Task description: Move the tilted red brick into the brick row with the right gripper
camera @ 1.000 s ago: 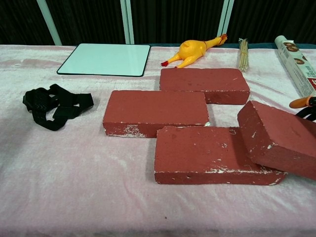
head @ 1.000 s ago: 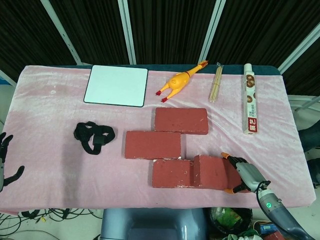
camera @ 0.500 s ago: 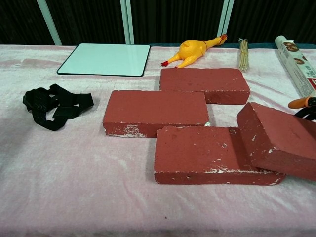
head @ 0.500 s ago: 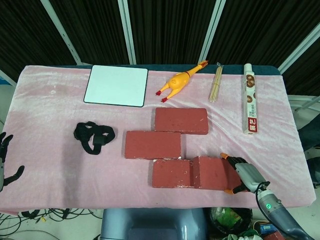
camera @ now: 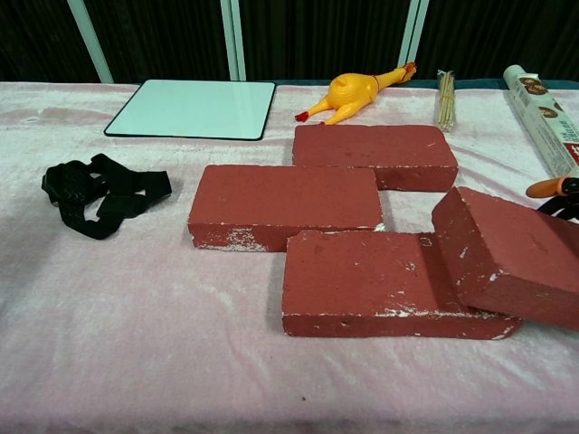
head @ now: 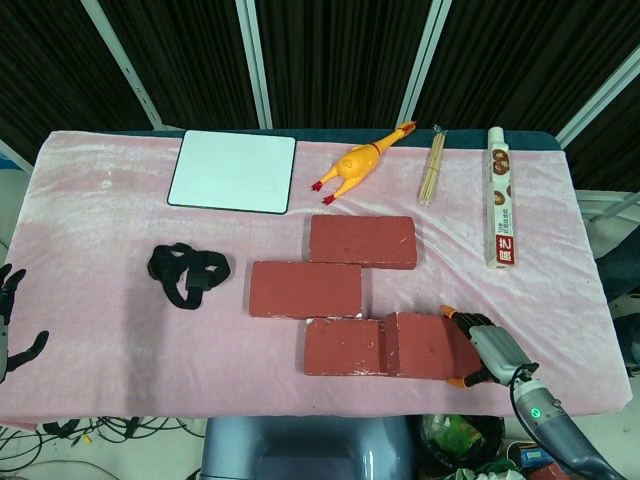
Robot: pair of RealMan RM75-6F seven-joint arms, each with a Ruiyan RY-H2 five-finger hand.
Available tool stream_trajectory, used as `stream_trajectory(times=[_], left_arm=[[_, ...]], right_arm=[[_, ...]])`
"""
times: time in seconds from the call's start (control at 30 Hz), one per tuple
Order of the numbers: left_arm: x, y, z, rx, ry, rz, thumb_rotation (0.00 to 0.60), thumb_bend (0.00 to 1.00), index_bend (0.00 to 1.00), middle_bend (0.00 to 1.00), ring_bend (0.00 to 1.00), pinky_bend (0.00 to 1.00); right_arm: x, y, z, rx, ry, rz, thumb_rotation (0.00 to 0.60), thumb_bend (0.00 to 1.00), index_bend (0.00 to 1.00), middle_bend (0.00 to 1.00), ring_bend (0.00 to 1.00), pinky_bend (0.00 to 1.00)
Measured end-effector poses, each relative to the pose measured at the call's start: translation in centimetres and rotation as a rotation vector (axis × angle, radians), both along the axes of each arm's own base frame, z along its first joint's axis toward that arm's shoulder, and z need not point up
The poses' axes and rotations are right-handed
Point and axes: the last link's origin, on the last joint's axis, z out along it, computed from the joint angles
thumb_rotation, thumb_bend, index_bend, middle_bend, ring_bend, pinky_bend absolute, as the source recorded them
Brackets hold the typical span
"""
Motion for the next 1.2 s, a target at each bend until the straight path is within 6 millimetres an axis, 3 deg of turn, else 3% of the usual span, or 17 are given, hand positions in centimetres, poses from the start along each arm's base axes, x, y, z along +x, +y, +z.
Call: stream_trajectory(times=[0.37,0.63,0.9,1.2], left_arm=[[0.0,0.0,0.0,-0.001,-0.001,0.0,0.6,0.25,0.09,0.03,0.0,0.0],[0.1,0.0,0.0,0.0,-0.001,-0.001,0.6,0.25,0.09,0.03,0.0,0.0],[0.0,0.0,0.0,-0.003,0.0,0.0,0.6,0.25,0.09,0.03,0.0,0.0],[0.0,0.0,0.1,0.001,-0.003,0.001,0.6,0.25,0.09,0.03,0.0,0.0]], right_arm=[[0.1,-1.7,1.8,-0.106,0.144,0.096,0.6,0.0,0.08,0.18,0.14,0.09],[1.3,-4.7,3.3,-0.109,0.275,0.137,0.6,0.0,0.08,0.19,0.14,0.09],[3.8,-8.0,3.5,-0.055,0.312,0.079,0.6,0.0,0.08,0.19,0.14,0.09],[7.2,-11.1,1.9,0.013,0.308,0.039,0.6,0.0,0.08,0.19,0.15,0.09]])
